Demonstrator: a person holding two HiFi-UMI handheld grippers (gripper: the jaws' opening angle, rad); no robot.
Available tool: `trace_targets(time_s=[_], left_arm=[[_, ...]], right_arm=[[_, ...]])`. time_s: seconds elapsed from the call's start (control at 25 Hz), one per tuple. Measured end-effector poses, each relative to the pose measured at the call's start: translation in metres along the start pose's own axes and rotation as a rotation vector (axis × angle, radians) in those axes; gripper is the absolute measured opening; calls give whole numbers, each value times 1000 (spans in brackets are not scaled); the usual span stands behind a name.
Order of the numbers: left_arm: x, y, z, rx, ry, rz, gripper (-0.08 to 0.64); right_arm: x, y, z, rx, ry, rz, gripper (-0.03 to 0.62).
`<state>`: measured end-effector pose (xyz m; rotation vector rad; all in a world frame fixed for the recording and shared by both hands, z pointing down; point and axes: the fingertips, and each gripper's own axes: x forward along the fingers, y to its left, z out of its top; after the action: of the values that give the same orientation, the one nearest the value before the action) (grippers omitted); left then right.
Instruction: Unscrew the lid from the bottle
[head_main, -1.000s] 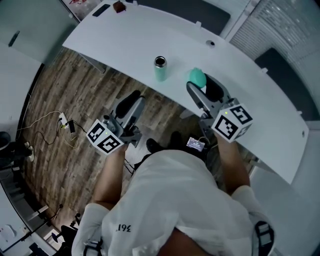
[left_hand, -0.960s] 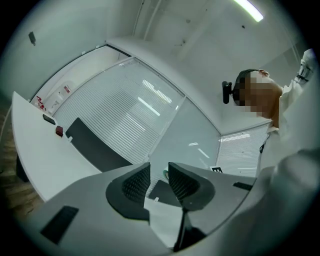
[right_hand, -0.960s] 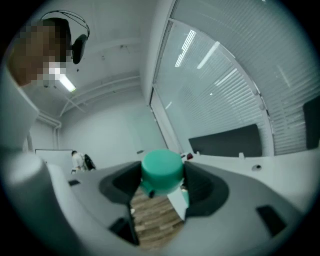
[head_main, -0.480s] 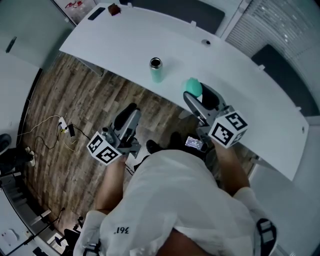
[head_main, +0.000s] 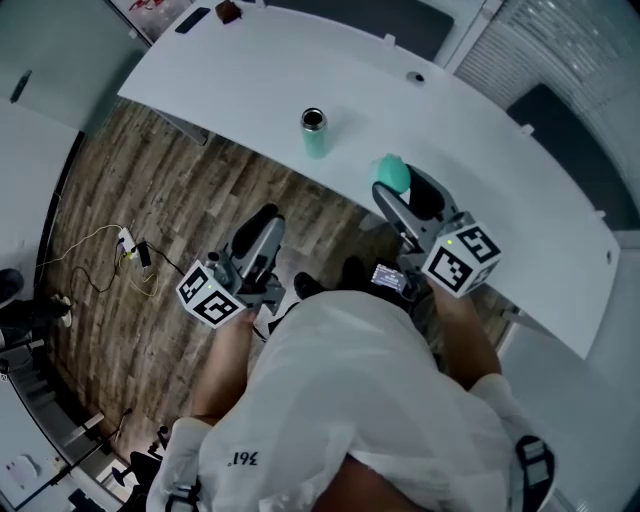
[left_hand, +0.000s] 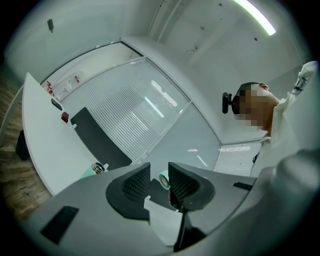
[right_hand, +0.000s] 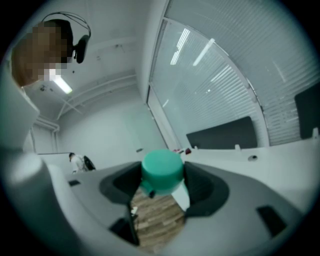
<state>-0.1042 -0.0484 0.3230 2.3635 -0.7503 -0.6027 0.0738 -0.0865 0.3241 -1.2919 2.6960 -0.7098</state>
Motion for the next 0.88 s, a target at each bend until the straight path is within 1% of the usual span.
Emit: trace_targets(time_s=[0.88], left_arm=[[2, -1, -5, -12, 14, 6, 132]], right_arm=[[2, 0, -7, 43, 21, 12, 281]])
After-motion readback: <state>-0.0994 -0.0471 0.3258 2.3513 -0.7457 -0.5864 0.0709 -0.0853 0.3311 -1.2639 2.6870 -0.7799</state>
